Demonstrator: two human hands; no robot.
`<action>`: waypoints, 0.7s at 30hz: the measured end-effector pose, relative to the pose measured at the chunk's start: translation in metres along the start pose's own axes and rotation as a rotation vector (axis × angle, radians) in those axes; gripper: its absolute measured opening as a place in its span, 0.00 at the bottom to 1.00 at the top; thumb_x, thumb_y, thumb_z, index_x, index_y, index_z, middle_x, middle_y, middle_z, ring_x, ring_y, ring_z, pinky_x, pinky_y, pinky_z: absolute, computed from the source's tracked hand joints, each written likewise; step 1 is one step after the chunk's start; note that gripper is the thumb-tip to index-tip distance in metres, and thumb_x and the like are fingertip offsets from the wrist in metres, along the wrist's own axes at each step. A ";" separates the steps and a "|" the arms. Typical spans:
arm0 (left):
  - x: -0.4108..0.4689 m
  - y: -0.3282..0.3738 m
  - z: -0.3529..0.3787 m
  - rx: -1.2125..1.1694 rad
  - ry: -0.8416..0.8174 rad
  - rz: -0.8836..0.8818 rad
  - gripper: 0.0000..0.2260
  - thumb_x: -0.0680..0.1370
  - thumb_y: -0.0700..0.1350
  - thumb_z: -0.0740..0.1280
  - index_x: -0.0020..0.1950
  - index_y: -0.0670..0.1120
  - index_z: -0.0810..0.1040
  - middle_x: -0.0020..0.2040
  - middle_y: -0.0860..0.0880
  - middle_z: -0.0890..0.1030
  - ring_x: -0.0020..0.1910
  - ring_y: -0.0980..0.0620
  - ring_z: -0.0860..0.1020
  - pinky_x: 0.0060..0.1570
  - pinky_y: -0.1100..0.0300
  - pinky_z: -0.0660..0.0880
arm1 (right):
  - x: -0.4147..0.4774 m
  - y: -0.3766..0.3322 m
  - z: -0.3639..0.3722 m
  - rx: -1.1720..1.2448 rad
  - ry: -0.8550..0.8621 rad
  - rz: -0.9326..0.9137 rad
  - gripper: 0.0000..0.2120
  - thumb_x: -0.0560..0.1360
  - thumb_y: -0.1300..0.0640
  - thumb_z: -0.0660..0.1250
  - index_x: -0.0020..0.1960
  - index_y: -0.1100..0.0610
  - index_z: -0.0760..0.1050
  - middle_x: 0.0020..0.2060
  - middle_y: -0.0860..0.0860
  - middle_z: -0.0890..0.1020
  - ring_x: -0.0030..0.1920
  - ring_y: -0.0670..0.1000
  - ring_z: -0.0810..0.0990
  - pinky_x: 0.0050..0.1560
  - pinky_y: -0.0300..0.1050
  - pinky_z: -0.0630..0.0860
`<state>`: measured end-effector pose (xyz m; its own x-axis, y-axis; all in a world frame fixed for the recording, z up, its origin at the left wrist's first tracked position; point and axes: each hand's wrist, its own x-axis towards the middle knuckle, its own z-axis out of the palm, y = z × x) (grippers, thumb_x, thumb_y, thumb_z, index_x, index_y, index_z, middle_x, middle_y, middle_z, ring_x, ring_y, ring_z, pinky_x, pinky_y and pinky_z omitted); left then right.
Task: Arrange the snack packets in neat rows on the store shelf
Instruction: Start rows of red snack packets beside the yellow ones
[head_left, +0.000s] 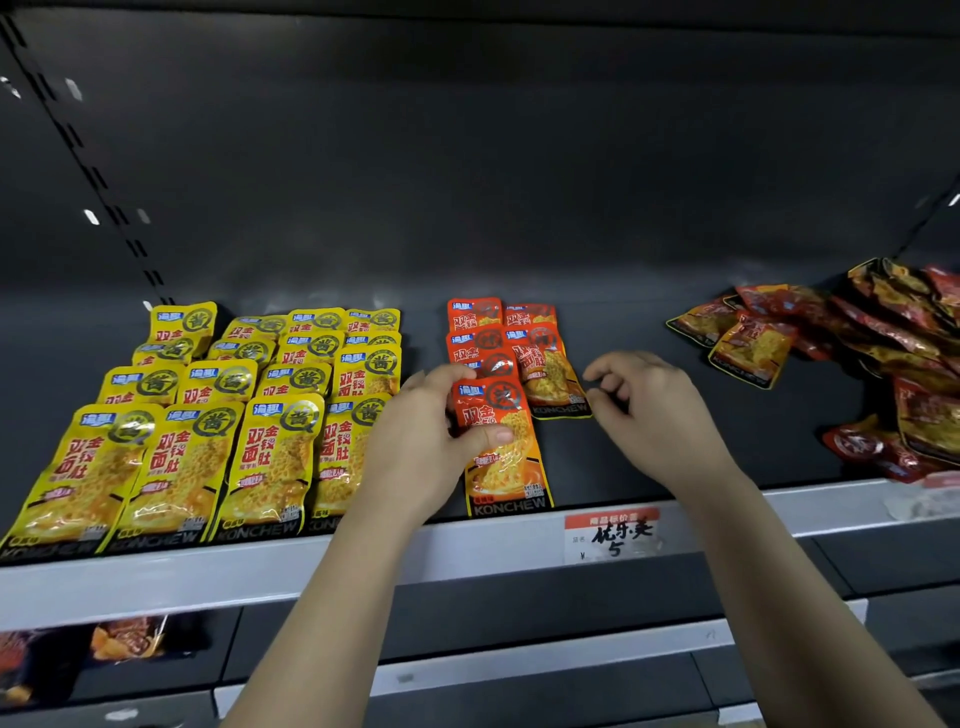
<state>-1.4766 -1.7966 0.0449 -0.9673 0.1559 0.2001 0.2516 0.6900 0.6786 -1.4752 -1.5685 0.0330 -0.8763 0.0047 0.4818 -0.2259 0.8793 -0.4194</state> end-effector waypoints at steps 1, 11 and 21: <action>0.000 0.001 0.000 0.046 0.010 0.005 0.30 0.69 0.57 0.75 0.68 0.53 0.71 0.53 0.53 0.75 0.46 0.54 0.74 0.41 0.64 0.69 | 0.000 0.000 0.000 0.007 0.001 0.003 0.07 0.74 0.62 0.69 0.51 0.54 0.80 0.40 0.48 0.78 0.42 0.49 0.75 0.43 0.51 0.78; -0.003 0.007 0.001 0.217 0.078 0.067 0.28 0.69 0.59 0.72 0.67 0.55 0.71 0.57 0.52 0.75 0.61 0.49 0.71 0.56 0.54 0.70 | -0.001 -0.002 -0.001 0.030 -0.009 0.017 0.08 0.74 0.62 0.68 0.52 0.55 0.80 0.40 0.48 0.78 0.41 0.48 0.75 0.43 0.52 0.78; -0.003 0.006 0.000 0.362 0.066 0.097 0.29 0.70 0.65 0.66 0.69 0.57 0.68 0.63 0.54 0.74 0.66 0.50 0.67 0.60 0.52 0.63 | -0.001 -0.001 -0.002 0.031 -0.014 0.030 0.07 0.74 0.62 0.68 0.52 0.55 0.80 0.40 0.48 0.78 0.41 0.49 0.75 0.44 0.52 0.78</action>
<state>-1.4717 -1.7924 0.0483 -0.9323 0.1947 0.3047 0.3027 0.8812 0.3632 -1.4737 -1.5689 0.0344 -0.8889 0.0240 0.4574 -0.2121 0.8636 -0.4574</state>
